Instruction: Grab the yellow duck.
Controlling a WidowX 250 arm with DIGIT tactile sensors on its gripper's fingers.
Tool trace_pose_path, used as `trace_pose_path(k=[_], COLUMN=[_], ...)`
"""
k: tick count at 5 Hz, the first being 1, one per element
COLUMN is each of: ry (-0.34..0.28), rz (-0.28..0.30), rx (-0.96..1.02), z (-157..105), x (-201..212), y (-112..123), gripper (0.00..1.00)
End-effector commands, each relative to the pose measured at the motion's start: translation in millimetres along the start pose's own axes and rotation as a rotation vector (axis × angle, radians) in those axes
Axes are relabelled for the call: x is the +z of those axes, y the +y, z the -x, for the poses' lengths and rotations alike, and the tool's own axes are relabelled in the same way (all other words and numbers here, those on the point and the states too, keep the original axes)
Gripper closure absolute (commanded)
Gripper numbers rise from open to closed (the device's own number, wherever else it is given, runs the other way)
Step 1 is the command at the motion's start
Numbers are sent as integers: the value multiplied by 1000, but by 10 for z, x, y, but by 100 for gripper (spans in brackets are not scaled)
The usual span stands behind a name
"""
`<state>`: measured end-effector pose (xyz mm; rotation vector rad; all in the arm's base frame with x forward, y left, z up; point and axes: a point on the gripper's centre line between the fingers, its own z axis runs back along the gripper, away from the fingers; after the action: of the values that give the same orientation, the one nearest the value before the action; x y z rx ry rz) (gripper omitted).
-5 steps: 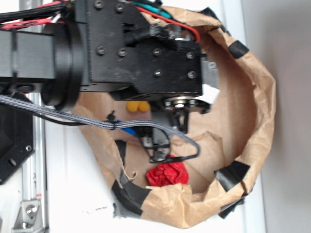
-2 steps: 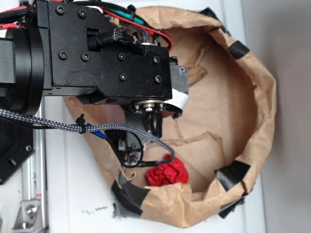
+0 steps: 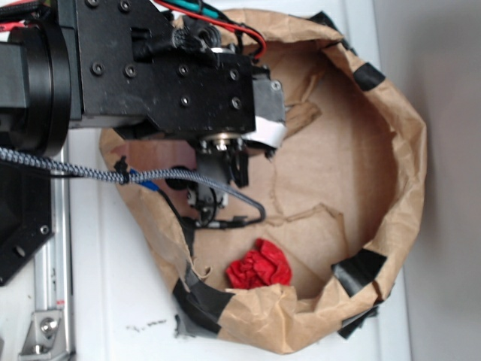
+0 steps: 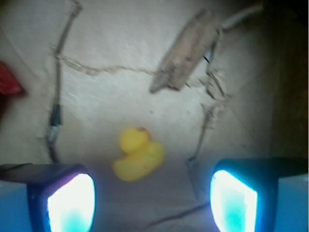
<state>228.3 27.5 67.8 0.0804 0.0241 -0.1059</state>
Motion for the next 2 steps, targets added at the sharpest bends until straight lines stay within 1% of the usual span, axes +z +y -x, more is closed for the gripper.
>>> trace_pose_path(k=[1, 2], ry=[-19, -29], rz=[-18, -26], rx=[112, 146], z=[107, 72], x=[157, 110], y=[179, 222], gripper=[0, 0])
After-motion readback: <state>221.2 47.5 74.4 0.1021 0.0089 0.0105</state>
